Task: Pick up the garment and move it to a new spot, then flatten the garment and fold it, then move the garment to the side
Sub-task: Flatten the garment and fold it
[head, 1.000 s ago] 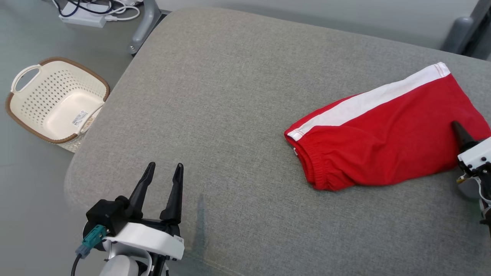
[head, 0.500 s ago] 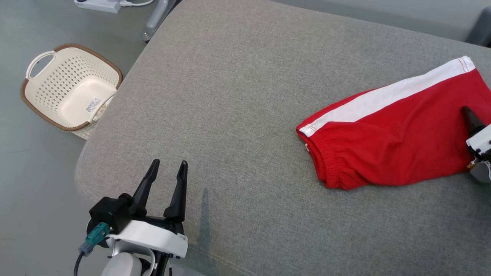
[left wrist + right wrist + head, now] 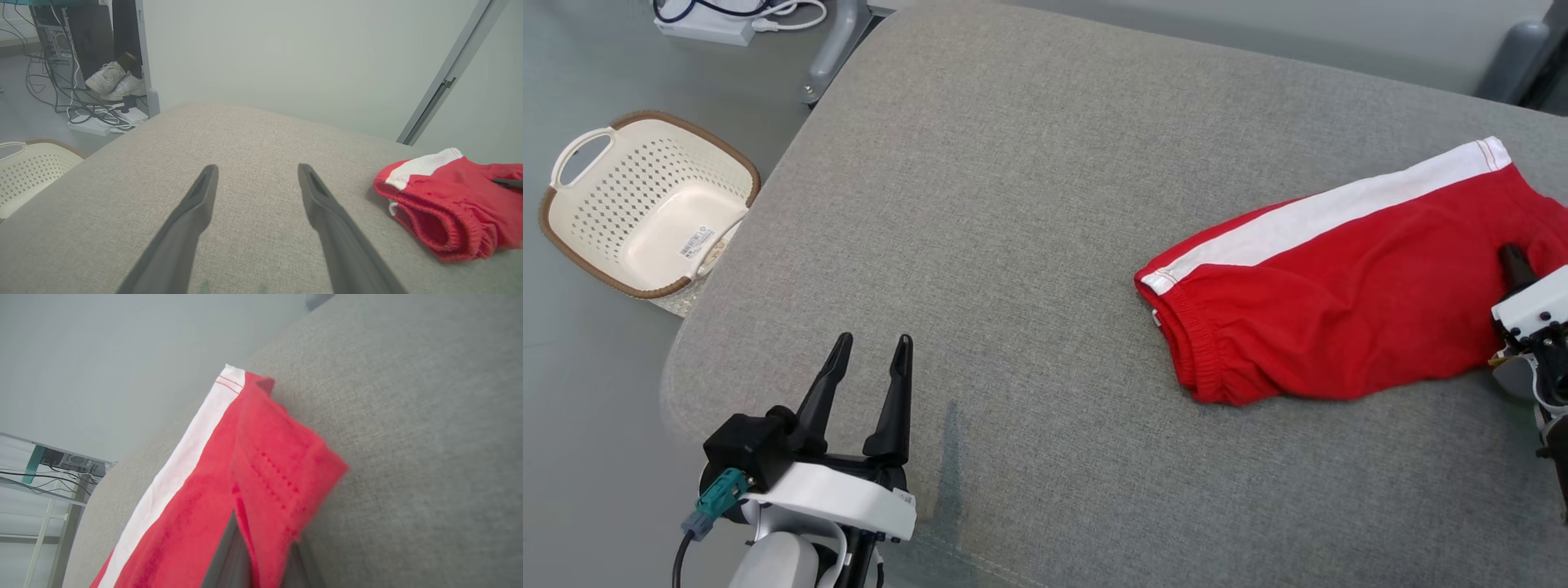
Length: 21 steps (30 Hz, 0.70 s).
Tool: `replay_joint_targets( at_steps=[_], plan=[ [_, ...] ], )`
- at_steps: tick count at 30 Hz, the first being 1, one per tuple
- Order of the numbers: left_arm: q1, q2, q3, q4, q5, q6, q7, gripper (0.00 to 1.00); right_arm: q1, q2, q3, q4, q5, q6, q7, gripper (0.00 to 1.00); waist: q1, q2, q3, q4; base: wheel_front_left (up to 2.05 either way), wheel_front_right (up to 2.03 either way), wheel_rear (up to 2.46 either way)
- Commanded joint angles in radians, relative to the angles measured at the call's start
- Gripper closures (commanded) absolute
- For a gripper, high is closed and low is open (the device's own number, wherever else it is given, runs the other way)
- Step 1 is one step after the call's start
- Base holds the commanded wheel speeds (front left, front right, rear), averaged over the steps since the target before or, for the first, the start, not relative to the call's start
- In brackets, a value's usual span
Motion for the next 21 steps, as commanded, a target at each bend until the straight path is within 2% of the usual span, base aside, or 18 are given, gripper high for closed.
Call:
replay_joint_targets(
  at_steps=[1,12,18,21],
  plan=[
    [0.002,0.004,0.006,0.0,0.002,0.004,-0.003,0.0,0.041,-0.002,0.003,-0.005,0.016,-0.001,-0.015,1.0,0.0,0.0,-0.013,-0.015,0.0,0.0,0.0],
    [0.03,0.004,0.018,0.009,0.019,0.0,-0.003,0.0,0.18,0.001,-0.027,-0.081,0.138,0.0,-0.093,1.0,0.0,0.0,-0.096,-0.088,0.0,0.0,0.0],
    [0.053,0.004,0.024,0.016,0.022,0.0,-0.003,0.0,0.241,0.008,-0.035,-0.096,0.164,0.0,-0.141,1.0,0.0,0.0,-0.132,-0.123,0.0,0.0,0.0],
    [0.066,0.005,0.028,0.025,-0.033,-0.003,-0.003,0.0,0.274,0.013,-0.052,-0.087,0.182,0.0,-0.164,1.0,0.0,0.0,-0.153,-0.141,0.0,0.0,0.0]
  ],
)
